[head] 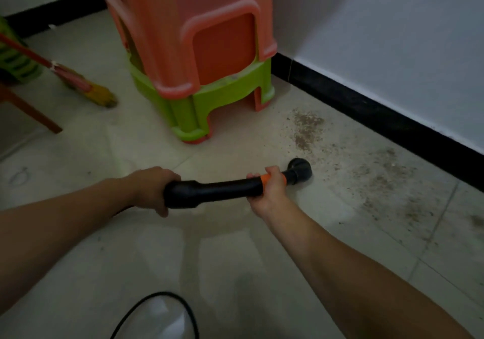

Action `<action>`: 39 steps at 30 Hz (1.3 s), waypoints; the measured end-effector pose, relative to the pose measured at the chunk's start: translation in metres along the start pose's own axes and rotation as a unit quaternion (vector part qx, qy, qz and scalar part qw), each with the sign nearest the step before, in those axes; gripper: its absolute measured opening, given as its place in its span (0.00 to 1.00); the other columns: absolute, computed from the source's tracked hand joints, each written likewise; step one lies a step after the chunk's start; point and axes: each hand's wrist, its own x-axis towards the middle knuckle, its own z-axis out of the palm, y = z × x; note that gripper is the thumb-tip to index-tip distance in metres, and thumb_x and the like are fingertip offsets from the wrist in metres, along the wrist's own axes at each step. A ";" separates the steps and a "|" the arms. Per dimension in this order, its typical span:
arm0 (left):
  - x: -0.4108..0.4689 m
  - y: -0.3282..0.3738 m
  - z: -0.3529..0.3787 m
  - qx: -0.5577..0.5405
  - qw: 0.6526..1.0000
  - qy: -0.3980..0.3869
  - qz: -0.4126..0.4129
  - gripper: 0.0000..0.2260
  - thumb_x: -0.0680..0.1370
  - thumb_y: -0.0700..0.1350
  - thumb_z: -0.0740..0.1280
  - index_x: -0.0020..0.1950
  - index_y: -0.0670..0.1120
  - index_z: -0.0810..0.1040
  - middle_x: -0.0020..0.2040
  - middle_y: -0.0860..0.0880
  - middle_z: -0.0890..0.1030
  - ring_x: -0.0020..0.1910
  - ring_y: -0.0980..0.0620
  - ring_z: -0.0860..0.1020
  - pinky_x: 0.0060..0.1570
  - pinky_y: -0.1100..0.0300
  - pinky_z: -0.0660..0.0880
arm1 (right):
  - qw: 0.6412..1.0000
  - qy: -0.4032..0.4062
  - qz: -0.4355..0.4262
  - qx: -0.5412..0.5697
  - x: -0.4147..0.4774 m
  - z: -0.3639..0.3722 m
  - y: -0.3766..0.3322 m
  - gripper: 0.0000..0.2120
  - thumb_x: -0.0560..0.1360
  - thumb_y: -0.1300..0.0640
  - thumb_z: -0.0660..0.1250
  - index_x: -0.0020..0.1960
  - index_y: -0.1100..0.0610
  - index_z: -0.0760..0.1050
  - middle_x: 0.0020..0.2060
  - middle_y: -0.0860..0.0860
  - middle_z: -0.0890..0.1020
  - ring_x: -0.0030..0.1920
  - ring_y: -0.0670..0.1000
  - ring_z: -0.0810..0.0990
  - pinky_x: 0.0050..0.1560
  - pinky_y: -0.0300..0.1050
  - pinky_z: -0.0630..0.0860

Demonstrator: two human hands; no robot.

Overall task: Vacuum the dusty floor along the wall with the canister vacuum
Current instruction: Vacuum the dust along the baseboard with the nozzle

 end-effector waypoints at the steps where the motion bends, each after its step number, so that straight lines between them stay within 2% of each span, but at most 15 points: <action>1: -0.004 0.001 0.003 -0.020 1.000 0.009 -0.001 0.23 0.62 0.50 0.80 0.50 0.55 0.71 0.49 0.53 0.78 0.49 0.52 0.76 0.47 0.59 0.72 | 1.000 -0.008 0.000 -0.017 0.003 0.006 -0.002 0.09 0.76 0.57 0.64 0.53 0.58 0.66 0.34 0.52 0.73 0.32 0.52 0.76 0.34 0.48 0.76; 3: -0.010 0.006 0.007 -0.054 0.998 0.022 0.006 0.25 0.62 0.49 0.80 0.52 0.54 0.71 0.50 0.52 0.78 0.51 0.50 0.76 0.49 0.57 0.73 | 0.999 -0.021 -0.002 -0.043 0.012 0.019 -0.007 0.07 0.77 0.58 0.62 0.50 0.58 0.65 0.32 0.52 0.70 0.31 0.51 0.73 0.33 0.46 0.75; 6: -0.010 0.016 0.013 -0.142 0.989 0.020 0.021 0.25 0.61 0.52 0.81 0.49 0.56 0.70 0.46 0.57 0.76 0.47 0.53 0.76 0.43 0.61 0.70 | 0.995 -0.028 0.000 -0.091 0.026 0.028 -0.012 0.06 0.78 0.58 0.62 0.45 0.57 0.65 0.30 0.52 0.69 0.30 0.50 0.72 0.34 0.45 0.75; 11: 0.005 0.023 0.006 -0.162 0.982 -0.098 0.006 0.22 0.63 0.53 0.80 0.48 0.56 0.72 0.48 0.56 0.77 0.47 0.54 0.77 0.45 0.64 0.70 | 0.990 -0.040 0.017 -0.134 0.045 0.041 -0.014 0.06 0.77 0.59 0.64 0.49 0.59 0.67 0.32 0.53 0.70 0.33 0.51 0.72 0.40 0.47 0.77; 13: 0.011 0.026 0.001 -0.162 0.980 -0.113 0.004 0.21 0.63 0.52 0.80 0.49 0.55 0.74 0.49 0.54 0.79 0.47 0.54 0.78 0.45 0.65 0.71 | 0.985 -0.048 0.021 -0.163 0.052 0.049 -0.018 0.06 0.77 0.59 0.64 0.51 0.59 0.68 0.33 0.54 0.70 0.33 0.51 0.72 0.39 0.47 0.77; 16: 0.015 0.027 -0.004 -0.183 0.979 -0.088 -0.011 0.26 0.64 0.53 0.79 0.56 0.51 0.72 0.54 0.52 0.78 0.51 0.51 0.77 0.50 0.61 0.72 | 0.979 -0.054 0.021 -0.195 0.062 0.066 -0.029 0.06 0.76 0.59 0.65 0.50 0.59 0.69 0.31 0.54 0.71 0.30 0.51 0.73 0.33 0.46 0.76; 21: 0.021 0.031 -0.002 -0.226 0.971 0.068 -0.044 0.24 0.67 0.53 0.78 0.53 0.51 0.68 0.51 0.51 0.74 0.48 0.50 0.74 0.45 0.59 0.70 | 0.970 -0.067 0.012 -0.234 0.081 0.095 -0.051 0.08 0.78 0.55 0.66 0.46 0.59 0.71 0.30 0.53 0.73 0.28 0.50 0.75 0.27 0.42 0.77; 24: 0.026 0.034 -0.001 -0.220 0.966 0.119 -0.061 0.25 0.67 0.52 0.78 0.56 0.49 0.68 0.52 0.48 0.77 0.49 0.46 0.76 0.45 0.55 0.73 | 0.977 -0.069 0.001 -0.203 0.088 0.099 -0.057 0.09 0.78 0.53 0.67 0.46 0.58 0.71 0.29 0.53 0.73 0.28 0.50 0.75 0.29 0.43 0.77; 29: 0.036 0.027 -0.006 -0.208 0.969 0.122 -0.060 0.26 0.67 0.50 0.78 0.59 0.46 0.70 0.56 0.45 0.78 0.52 0.44 0.77 0.50 0.51 0.76 | 0.985 -0.062 -0.027 -0.159 0.098 0.090 -0.058 0.09 0.78 0.54 0.65 0.44 0.58 0.70 0.32 0.53 0.72 0.30 0.50 0.74 0.31 0.44 0.76; 34: 0.043 0.026 0.001 -0.213 0.970 0.104 -0.048 0.23 0.68 0.49 0.77 0.53 0.49 0.66 0.49 0.50 0.75 0.46 0.48 0.75 0.42 0.56 0.71 | 0.976 -0.057 -0.028 -0.209 0.102 0.104 -0.061 0.09 0.79 0.53 0.65 0.46 0.58 0.70 0.32 0.53 0.72 0.30 0.50 0.74 0.33 0.44 0.77; 37: 0.032 0.002 0.013 -0.123 0.988 0.063 -0.068 0.24 0.67 0.47 0.76 0.57 0.48 0.67 0.51 0.48 0.76 0.48 0.47 0.76 0.42 0.57 0.72 | 0.978 -0.054 -0.028 -0.197 0.088 0.104 -0.023 0.10 0.80 0.53 0.62 0.43 0.57 0.68 0.29 0.52 0.69 0.27 0.50 0.71 0.29 0.43 0.75; 39: 0.022 -0.021 0.020 -0.049 0.995 0.036 -0.085 0.24 0.68 0.47 0.74 0.59 0.48 0.68 0.51 0.48 0.77 0.47 0.48 0.76 0.41 0.59 0.70 | 0.987 -0.028 -0.033 -0.154 0.074 0.092 0.017 0.08 0.79 0.55 0.63 0.45 0.57 0.68 0.30 0.53 0.70 0.28 0.51 0.72 0.31 0.45 0.76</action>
